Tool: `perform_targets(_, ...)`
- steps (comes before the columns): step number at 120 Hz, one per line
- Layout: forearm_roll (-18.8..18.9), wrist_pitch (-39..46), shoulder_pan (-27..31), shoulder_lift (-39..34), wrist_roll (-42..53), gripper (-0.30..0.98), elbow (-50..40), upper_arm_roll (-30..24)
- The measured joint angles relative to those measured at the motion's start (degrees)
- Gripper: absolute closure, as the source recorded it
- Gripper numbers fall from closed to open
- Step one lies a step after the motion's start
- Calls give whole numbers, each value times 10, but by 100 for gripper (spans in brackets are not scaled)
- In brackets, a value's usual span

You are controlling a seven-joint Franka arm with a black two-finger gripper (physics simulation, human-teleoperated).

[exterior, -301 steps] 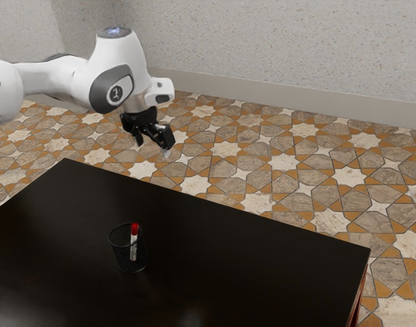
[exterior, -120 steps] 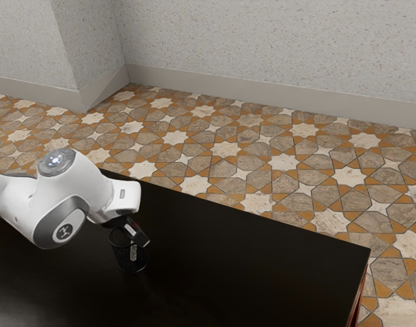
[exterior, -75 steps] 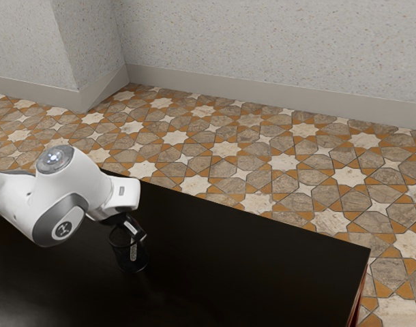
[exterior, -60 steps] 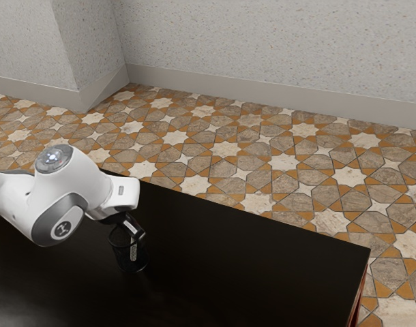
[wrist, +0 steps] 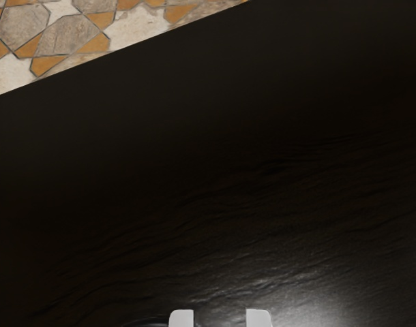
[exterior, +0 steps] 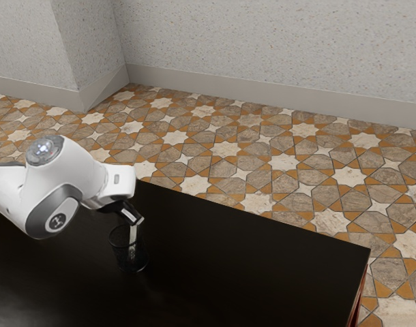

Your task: Take the marker out of the pen holder and place it to the left of the pen holder.

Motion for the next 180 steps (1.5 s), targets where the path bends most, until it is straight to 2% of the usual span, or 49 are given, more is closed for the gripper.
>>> perform_targets(21, 1, -17, 3, -39, 0, 79, 20, -1)
perform_targets(44, 4, -83, 12, -75, -5, 78, 67, 0)
perform_targets(75, 13, -266, 81, -72, -31, 78, 146, 2)
perform_targets(92, 16, -361, 99, -59, -46, 78, 153, 20)
perform_targets(110, 15, -420, 114, -51, -54, 78, 149, 26)
perform_targets(136, 14, -468, 155, -14, -58, 78, 149, 27)
perform_targets(146, 14, -478, 163, 10, -56, 78, 154, 47)
perform_targets(180, 12, -506, 175, 120, -41, 78, 237, 73)
